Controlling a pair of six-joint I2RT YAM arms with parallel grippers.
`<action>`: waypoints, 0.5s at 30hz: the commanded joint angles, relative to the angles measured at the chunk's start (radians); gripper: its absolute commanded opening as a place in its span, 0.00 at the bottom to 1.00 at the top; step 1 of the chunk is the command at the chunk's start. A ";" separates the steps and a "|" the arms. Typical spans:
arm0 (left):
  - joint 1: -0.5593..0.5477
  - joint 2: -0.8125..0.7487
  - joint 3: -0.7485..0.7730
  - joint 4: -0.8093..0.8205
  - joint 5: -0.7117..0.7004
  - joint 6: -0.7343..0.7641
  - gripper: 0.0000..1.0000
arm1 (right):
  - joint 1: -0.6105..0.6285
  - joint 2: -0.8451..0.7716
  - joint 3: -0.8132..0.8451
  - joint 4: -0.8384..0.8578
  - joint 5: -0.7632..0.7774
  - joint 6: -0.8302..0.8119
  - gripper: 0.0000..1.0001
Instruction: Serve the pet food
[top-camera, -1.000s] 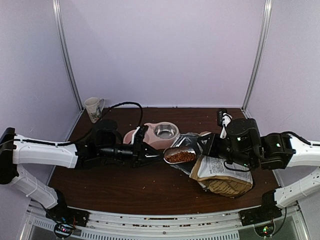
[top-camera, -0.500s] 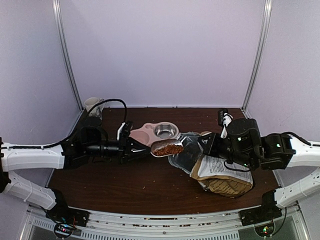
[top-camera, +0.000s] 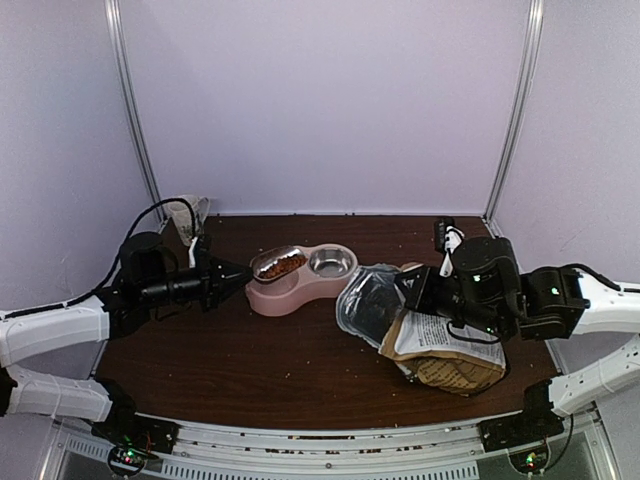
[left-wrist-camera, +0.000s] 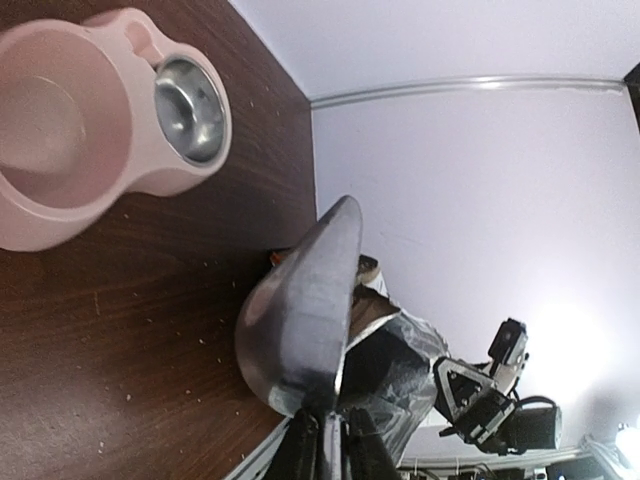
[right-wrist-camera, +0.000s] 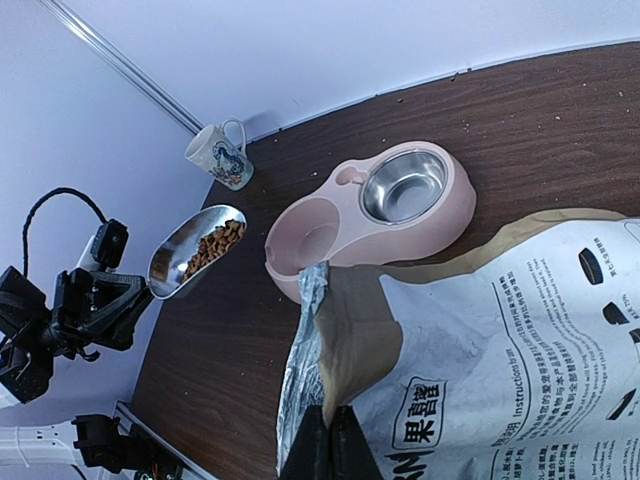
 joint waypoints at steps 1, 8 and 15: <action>0.108 -0.049 -0.037 0.002 -0.038 0.008 0.00 | -0.011 0.011 0.021 0.006 0.052 -0.004 0.00; 0.220 -0.041 -0.017 -0.122 -0.036 0.100 0.00 | -0.010 0.020 0.019 0.013 0.046 0.000 0.00; 0.247 0.021 0.020 -0.195 -0.029 0.196 0.00 | -0.011 0.026 0.020 0.015 0.041 0.000 0.00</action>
